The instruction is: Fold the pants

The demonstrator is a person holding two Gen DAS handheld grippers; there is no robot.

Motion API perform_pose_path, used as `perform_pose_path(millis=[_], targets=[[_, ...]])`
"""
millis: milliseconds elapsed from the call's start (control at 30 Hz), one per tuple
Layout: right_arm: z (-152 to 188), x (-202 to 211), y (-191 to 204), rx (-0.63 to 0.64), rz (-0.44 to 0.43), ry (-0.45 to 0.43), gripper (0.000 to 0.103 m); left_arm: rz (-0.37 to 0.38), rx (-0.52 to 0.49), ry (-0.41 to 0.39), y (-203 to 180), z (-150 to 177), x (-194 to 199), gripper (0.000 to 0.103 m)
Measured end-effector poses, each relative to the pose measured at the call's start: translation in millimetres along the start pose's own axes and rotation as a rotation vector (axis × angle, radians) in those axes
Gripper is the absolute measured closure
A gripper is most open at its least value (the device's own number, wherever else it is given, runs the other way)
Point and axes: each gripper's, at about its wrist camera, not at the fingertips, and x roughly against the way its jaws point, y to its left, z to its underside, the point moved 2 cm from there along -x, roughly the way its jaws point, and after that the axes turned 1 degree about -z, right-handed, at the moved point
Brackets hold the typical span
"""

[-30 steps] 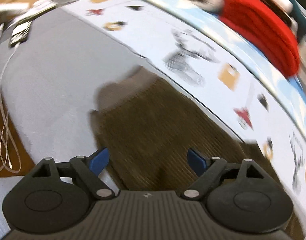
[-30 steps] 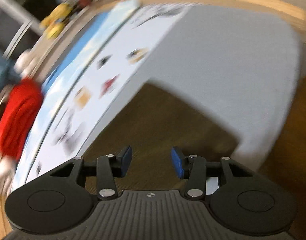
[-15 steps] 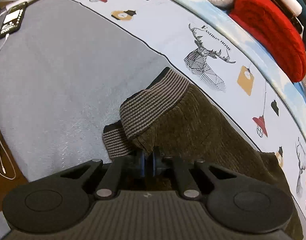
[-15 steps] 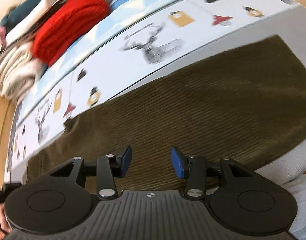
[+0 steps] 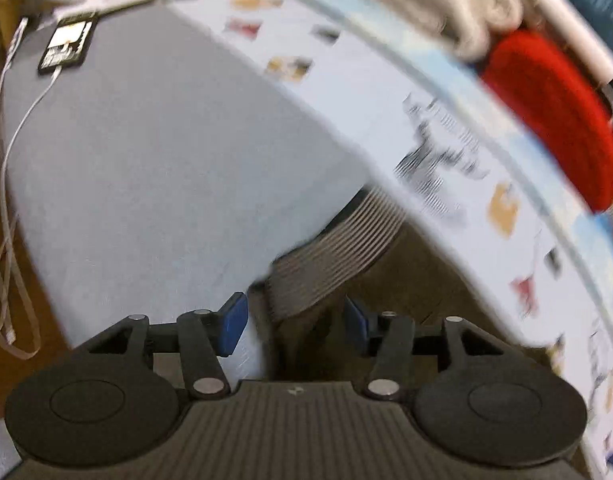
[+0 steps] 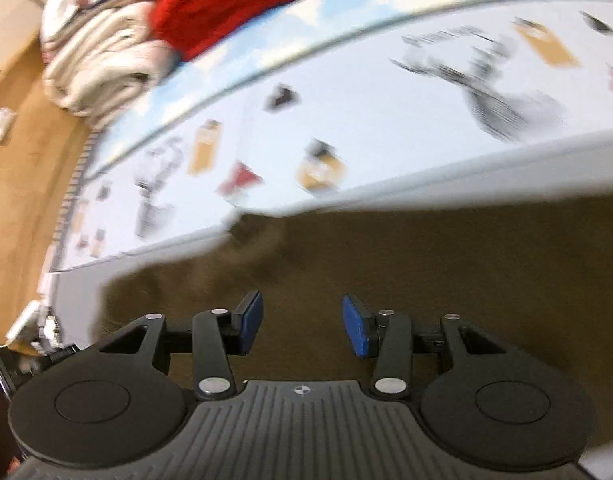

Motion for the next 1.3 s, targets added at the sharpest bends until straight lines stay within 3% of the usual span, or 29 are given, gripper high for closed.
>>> perform_pose_path(millis=[67, 133, 267, 333, 400, 433, 467, 567, 700, 767, 900, 933, 967, 1000, 1067, 1133, 1200, 1300], targets=[[-25, -27, 14, 0.035, -0.038, 0.02, 0.056, 0.051, -0.027, -0.038, -12, -4, 1, 0.046], [-43, -61, 28, 0.059, -0.091, 0.075, 0.056, 0.047, -0.036, -0.06, -23, -7, -4, 0.046], [-57, -125, 47, 0.116, -0.062, 0.137, 0.056, 0.018, 0.02, -0.04, -23, -13, -20, 0.045], [-55, -153, 54, 0.16, -0.026, 0.175, 0.056, 0.016, 0.04, -0.038, -20, -17, -25, 0.039], [-51, -173, 57, 0.181, -0.012, 0.23, 0.056, -0.001, 0.038, -0.052, -17, -20, -24, 0.026], [-48, -182, 58, 0.197, 0.01, 0.248, 0.063, -0.011, 0.033, -0.054, -17, -21, -25, 0.026], [-45, -186, 61, 0.235, 0.023, 0.243, 0.094, -0.009, 0.028, -0.047, -18, -20, -27, 0.026], [-40, -181, 74, 0.377, 0.054, 0.163, 0.095, -0.015, 0.012, -0.044, -18, -18, -28, 0.025], [-43, -186, 74, 0.385, 0.093, 0.083, 0.096, -0.02, -0.007, -0.049, -21, -16, -29, 0.025], [-39, -205, 66, 0.389, 0.128, 0.097, 0.096, -0.023, -0.011, -0.034, -23, -15, -33, 0.025], [-27, -209, 64, 0.445, 0.116, 0.016, 0.092, -0.031, -0.011, -0.032, -25, -14, -35, 0.025], [-31, -202, 61, 0.412, 0.1, 0.007, 0.089, -0.033, -0.011, -0.033, -25, -14, -34, 0.025], [-37, -191, 57, 0.362, 0.092, -0.015, 0.075, -0.033, -0.009, -0.033, -25, -14, -34, 0.025], [-41, -174, 53, 0.322, 0.095, -0.063, 0.069, -0.031, -0.008, -0.033, -25, -14, -34, 0.025], [-44, -147, 48, 0.318, 0.093, -0.139, 0.068, -0.029, -0.003, -0.034, -24, -14, -34, 0.025], [-37, -126, 43, 0.318, 0.05, -0.151, 0.069, -0.027, 0.004, -0.033, -23, -15, -34, 0.025], [-23, -126, 40, 0.329, 0.027, -0.097, 0.084, -0.029, 0.006, -0.037, -24, -14, -33, 0.023], [-1, -153, 36, 0.406, 0.118, -0.057, 0.09, -0.034, -0.009, -0.044, -26, -13, -32, 0.023]])
